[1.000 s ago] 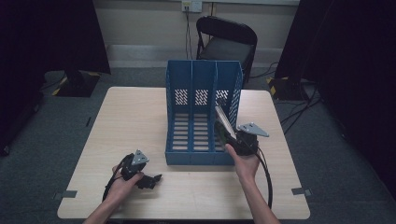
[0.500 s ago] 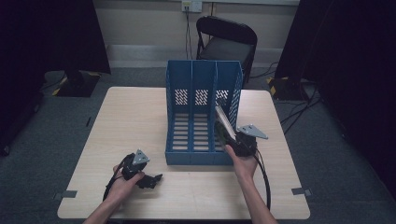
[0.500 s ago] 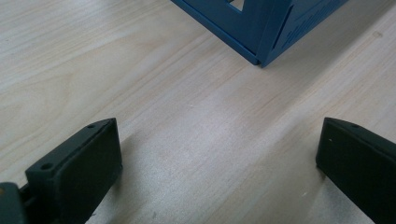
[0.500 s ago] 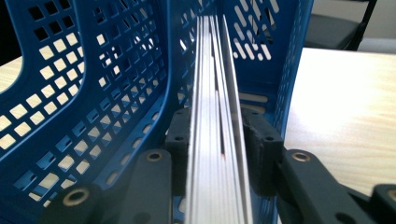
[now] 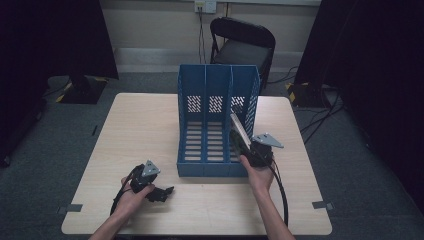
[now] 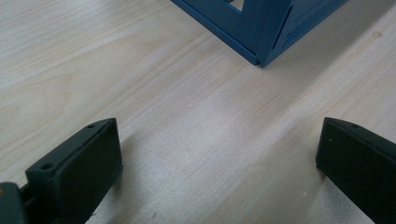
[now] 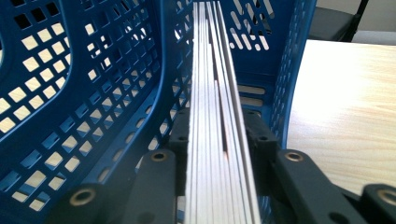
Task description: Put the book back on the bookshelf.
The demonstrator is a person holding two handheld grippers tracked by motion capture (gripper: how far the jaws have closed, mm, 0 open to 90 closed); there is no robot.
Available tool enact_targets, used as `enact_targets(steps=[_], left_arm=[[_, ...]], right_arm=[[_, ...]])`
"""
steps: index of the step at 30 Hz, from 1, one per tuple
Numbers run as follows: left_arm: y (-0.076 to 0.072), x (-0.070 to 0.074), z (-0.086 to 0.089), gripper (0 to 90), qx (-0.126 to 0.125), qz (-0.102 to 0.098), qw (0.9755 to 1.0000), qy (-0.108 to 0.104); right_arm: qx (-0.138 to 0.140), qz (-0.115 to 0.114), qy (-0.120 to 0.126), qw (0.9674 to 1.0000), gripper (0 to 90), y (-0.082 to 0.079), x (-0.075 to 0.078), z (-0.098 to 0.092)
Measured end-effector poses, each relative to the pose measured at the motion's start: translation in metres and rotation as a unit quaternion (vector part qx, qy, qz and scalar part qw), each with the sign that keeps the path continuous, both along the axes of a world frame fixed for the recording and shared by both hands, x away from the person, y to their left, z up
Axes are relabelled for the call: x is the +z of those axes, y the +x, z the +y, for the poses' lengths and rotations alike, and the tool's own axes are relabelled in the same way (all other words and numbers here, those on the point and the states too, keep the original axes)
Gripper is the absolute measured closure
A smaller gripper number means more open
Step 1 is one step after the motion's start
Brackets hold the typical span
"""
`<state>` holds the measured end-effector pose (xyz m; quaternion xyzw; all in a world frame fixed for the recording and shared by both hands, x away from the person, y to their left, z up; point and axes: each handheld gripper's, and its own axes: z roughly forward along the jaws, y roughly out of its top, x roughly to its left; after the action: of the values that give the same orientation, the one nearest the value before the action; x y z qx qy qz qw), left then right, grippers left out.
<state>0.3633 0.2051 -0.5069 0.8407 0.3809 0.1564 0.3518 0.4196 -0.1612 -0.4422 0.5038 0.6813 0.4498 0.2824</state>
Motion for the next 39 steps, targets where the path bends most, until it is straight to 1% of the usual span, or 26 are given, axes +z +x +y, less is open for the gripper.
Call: enact_targets(steps=[3, 6, 8, 10, 14, 18, 25, 28, 31, 34, 39], left_arm=[[0.000, 0.000, 0.000, 0.0, 0.001, -0.001, 1.0000, 0.000], [0.000, 0.000, 0.000, 0.0, 0.001, -0.001, 1.0000, 0.000], [0.000, 0.000, 0.000, 0.0, 0.001, -0.001, 1.0000, 0.000], [0.000, 0.000, 0.000, 0.0, 0.001, -0.001, 1.0000, 0.000], [0.000, 0.000, 0.000, 0.0, 0.001, -0.001, 1.0000, 0.000], [0.000, 0.000, 0.000, 0.0, 0.001, 0.000, 1.0000, 0.000], [0.000, 0.000, 0.000, 0.0, 0.001, 0.000, 1.0000, 0.000], [0.000, 0.000, 0.000, 0.0, 0.001, 0.000, 1.0000, 0.000], [0.000, 0.000, 0.000, 0.0, 0.001, 0.000, 1.0000, 0.000], [0.000, 0.000, 0.000, 0.0, 0.001, 0.000, 1.0000, 0.000], [0.000, 0.000, 0.000, 0.0, 0.001, 0.000, 1.0000, 0.000]], right_arm=[[-0.002, 0.003, -0.001, 1.0000, 71.0, 0.001, -0.001, 0.000], [-0.003, 0.000, -0.014, 0.9999, 73.6, 0.001, -0.001, 0.003], [-0.009, -0.005, -0.024, 0.9997, 75.2, 0.000, -0.001, 0.004], [-0.017, -0.006, -0.029, 0.9994, 76.0, 0.001, -0.001, 0.005], [-0.028, -0.006, -0.022, 0.9993, 76.3, 0.001, -0.001, 0.003], [-0.051, -0.016, -0.027, 0.9982, 76.4, -0.001, -0.002, 0.009], [-0.065, -0.018, -0.018, 0.9976, 76.5, -0.002, -0.003, 0.011], [-0.073, -0.022, -0.022, 0.9968, 76.5, -0.002, -0.003, 0.012], [-0.079, -0.023, -0.021, 0.9964, 76.5, -0.002, -0.003, 0.011], [-0.091, -0.029, -0.022, 0.9951, 76.6, -0.003, -0.001, 0.009], [-0.099, -0.035, -0.022, 0.9942, 76.6, -0.003, 0.000, 0.009]])
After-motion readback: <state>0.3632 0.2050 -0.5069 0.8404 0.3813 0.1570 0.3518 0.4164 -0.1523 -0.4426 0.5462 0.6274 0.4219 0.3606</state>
